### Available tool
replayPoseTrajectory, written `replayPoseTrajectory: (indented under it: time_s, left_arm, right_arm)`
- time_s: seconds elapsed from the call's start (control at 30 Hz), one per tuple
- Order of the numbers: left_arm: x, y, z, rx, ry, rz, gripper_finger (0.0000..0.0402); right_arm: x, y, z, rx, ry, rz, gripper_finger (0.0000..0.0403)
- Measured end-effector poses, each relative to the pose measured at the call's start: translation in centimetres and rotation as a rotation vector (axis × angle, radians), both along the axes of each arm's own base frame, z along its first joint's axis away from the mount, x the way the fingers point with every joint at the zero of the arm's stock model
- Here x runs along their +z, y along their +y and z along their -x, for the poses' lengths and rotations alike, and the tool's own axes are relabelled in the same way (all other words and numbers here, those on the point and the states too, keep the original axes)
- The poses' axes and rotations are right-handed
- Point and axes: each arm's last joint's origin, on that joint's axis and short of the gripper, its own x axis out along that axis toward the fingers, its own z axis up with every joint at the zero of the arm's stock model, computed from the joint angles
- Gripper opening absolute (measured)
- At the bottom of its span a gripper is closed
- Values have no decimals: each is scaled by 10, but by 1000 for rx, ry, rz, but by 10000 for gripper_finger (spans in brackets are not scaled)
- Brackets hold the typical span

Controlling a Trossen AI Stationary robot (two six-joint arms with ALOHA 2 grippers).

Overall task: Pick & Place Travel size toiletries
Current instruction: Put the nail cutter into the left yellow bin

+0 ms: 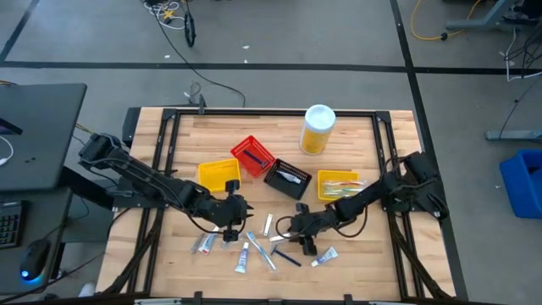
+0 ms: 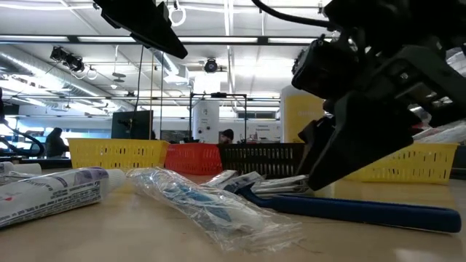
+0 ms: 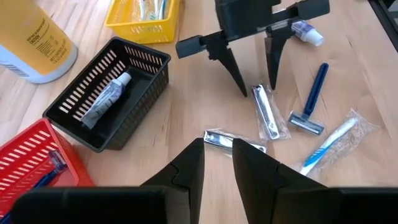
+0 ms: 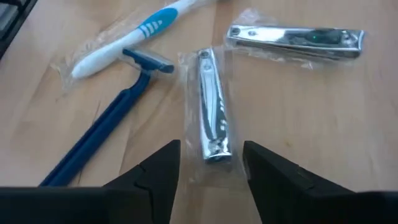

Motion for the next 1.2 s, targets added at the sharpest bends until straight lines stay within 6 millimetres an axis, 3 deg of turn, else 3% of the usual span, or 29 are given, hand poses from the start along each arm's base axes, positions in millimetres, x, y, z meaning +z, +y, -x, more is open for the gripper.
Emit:
replayPoseTrajectory:
  time_s: [0.27, 0.67, 1.2]
  left_arm:
    - [0, 0, 0, -2, 1, 2, 91]
    - [0, 0, 0, -16, 3, -15, 91]
    - [0, 0, 0, 12, -5, 23, 91]
  right_arm:
    - [0, -9, -4, -27, 5, -32, 205]
    - [-1, -13, -4, -14, 20, -4, 92]
    - [8, -12, -6, -9, -35, -6, 74]
